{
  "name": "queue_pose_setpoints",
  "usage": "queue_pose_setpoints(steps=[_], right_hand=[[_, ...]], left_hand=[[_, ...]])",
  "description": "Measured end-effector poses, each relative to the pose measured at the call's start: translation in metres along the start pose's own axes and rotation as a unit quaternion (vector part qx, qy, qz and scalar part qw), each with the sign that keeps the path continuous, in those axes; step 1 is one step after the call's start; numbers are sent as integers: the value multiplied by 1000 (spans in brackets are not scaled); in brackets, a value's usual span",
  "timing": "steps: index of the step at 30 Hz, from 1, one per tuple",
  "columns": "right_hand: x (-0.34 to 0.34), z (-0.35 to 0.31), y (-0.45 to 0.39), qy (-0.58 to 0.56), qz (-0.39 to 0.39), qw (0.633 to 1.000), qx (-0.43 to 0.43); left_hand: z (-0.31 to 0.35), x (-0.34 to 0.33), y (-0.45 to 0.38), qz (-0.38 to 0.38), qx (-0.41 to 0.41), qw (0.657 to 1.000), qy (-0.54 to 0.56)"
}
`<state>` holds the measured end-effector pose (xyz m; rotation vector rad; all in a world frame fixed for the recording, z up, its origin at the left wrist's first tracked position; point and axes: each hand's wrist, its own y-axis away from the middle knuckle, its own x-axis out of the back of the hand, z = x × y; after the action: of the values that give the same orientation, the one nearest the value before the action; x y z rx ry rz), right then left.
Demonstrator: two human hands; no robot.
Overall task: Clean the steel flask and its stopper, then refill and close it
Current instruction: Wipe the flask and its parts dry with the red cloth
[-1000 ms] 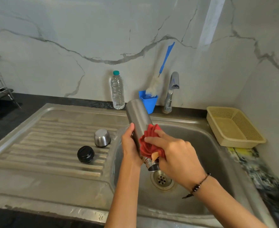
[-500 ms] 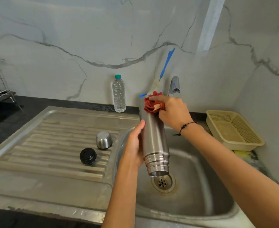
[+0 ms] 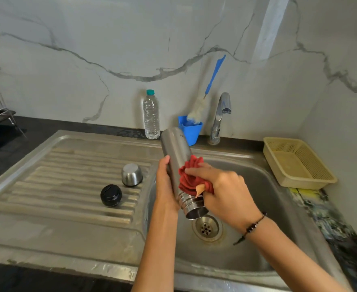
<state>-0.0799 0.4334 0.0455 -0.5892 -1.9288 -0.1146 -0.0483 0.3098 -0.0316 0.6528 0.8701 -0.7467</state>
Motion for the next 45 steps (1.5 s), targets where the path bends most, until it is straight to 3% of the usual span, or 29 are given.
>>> queue_pose_setpoints(steps=[6, 8, 10, 14, 19, 25, 30, 38, 43, 45], right_hand=[[6, 13, 1, -26, -11, 1000, 8], [19, 17, -9, -91, -6, 996, -2], [31, 18, -24, -131, 40, 990, -16], [40, 13, -66, -103, 142, 984, -25], [39, -4, -94, 21, 120, 993, 2], [21, -9, -75, 88, 39, 995, -7], [10, -12, -33, 46, 0, 999, 4], [0, -1, 9, -57, -5, 998, -10], [22, 15, -4, -147, -1, 989, -10], [31, 16, -16, -190, 53, 980, -30]], left_hand=[[1, 0, 1, 19, 21, 1000, -13], [5, -1, 2, 7, 12, 1000, -19], [9, -2, 2, 6, -8, 999, -37], [10, -10, 6, 26, -8, 996, -82], [14, -14, 8, 11, -7, 990, -142], [7, -8, 3, -1, -38, 997, -60], [7, -9, 2, -7, -33, 999, 25], [3, -2, 0, 47, -30, 998, 33], [4, 0, 6, -32, -2, 999, -20], [6, -1, 9, -43, -7, 997, -58]])
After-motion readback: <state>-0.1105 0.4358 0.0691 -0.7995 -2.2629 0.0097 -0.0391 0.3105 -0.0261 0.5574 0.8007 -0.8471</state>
